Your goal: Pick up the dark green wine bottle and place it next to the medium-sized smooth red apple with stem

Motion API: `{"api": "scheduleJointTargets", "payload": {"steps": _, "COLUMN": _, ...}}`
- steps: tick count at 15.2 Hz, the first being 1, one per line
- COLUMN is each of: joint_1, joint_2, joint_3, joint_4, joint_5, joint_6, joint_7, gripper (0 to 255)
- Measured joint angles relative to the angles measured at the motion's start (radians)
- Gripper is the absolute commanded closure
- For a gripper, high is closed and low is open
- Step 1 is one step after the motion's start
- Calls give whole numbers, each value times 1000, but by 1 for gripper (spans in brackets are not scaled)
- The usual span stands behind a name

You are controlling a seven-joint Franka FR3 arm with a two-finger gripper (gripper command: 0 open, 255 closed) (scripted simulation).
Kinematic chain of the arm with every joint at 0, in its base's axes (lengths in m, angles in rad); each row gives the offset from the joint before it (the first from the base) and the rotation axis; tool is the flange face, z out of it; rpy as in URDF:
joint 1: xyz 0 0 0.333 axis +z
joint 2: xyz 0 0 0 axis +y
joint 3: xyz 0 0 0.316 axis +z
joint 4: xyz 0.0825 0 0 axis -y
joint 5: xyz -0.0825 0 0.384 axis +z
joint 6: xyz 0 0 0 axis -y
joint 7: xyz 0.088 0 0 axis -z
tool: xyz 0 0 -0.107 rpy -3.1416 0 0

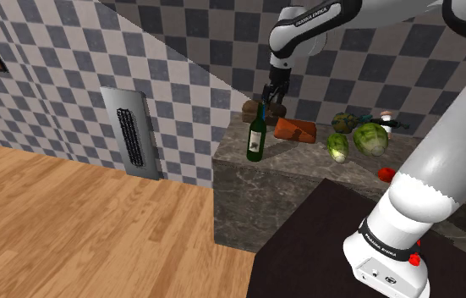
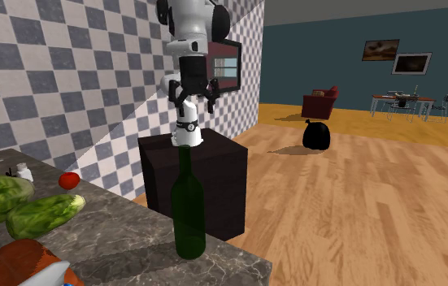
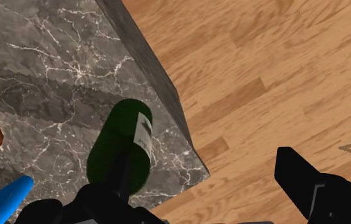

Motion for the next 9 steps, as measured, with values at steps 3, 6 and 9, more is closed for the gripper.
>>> {"api": "scheduleJointTargets", "payload": {"steps": 3, "joint_1": -9, "joint_2": 95, "joint_3": -10, "joint_4": 80, "joint_5": 8, "joint_6": 36, "joint_7": -9, "gripper": 0}}
{"api": "scheduleJointTargets", "payload": {"steps": 6, "joint_1": -25, "joint_2": 200, "joint_3": -21, "joint_4": 175, "joint_5": 24, "joint_6": 66, "joint_7": -29, "gripper": 0}}
{"api": "scheduleJointTargets", "payload": {"steps": 9, "joint_1": -46, "joint_2": 311, "joint_3": -29, "joint_4": 281, "joint_5": 42, "joint_6": 90, "joint_7": -48, "gripper": 0}}
